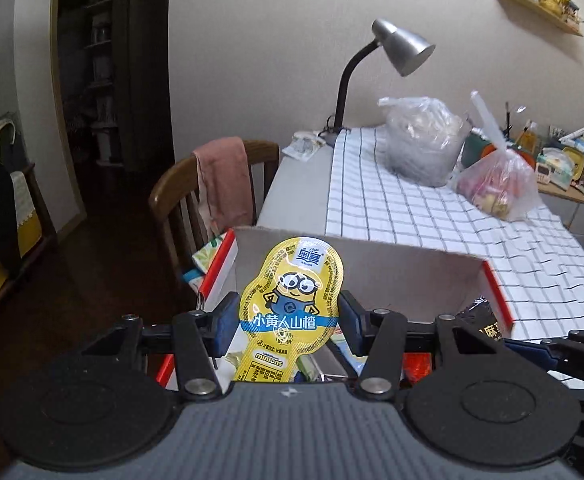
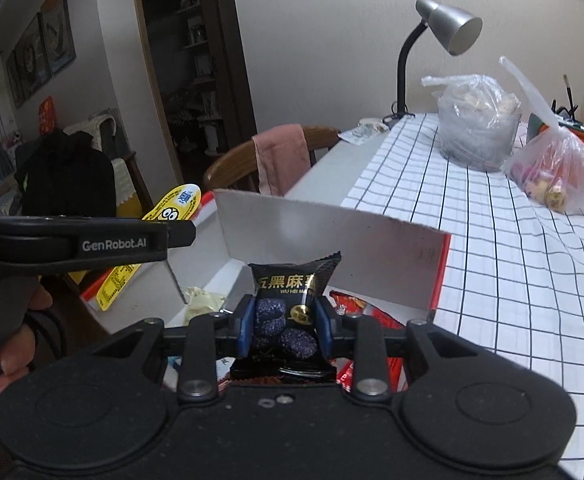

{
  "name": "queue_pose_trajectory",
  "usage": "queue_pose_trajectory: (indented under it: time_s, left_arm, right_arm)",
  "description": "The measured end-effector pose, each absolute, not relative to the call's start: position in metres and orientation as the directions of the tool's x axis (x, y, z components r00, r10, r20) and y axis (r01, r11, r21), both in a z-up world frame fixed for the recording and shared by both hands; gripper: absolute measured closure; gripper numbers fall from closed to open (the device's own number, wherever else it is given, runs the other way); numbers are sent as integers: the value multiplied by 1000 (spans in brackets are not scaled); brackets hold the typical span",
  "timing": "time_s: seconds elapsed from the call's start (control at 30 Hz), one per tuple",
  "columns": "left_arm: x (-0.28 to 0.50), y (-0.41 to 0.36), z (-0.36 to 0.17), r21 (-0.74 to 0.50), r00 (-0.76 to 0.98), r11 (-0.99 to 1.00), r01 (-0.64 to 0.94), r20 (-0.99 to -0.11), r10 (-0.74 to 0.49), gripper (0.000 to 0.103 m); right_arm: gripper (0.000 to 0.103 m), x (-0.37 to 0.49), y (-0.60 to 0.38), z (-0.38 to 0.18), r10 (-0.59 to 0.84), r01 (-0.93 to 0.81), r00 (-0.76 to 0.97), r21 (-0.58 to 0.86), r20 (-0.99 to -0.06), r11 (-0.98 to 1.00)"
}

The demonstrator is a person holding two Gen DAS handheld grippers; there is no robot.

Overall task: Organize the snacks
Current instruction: 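Carry the yellow stick and black packet with both tools over the red box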

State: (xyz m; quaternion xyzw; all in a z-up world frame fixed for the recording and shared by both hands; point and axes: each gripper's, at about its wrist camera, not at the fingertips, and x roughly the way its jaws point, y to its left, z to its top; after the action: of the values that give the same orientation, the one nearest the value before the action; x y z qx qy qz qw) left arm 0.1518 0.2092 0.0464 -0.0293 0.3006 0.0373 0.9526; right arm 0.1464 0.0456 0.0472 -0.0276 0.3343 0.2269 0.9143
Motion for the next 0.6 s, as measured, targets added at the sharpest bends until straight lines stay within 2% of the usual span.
queue_pose_trajectory:
  time_s: [0.23, 0.6]
  left_arm:
    - [166, 206, 21, -25, 785, 997, -69, -618, 39, 51]
    - [173, 198, -5, -14, 750, 999, -51, -661, 29, 50]
  right_arm:
    - [73, 160, 48, 26, 358, -407, 653, 89, -668, 909]
    - [73, 162, 49, 15, 340, -408, 640, 70, -688, 910]
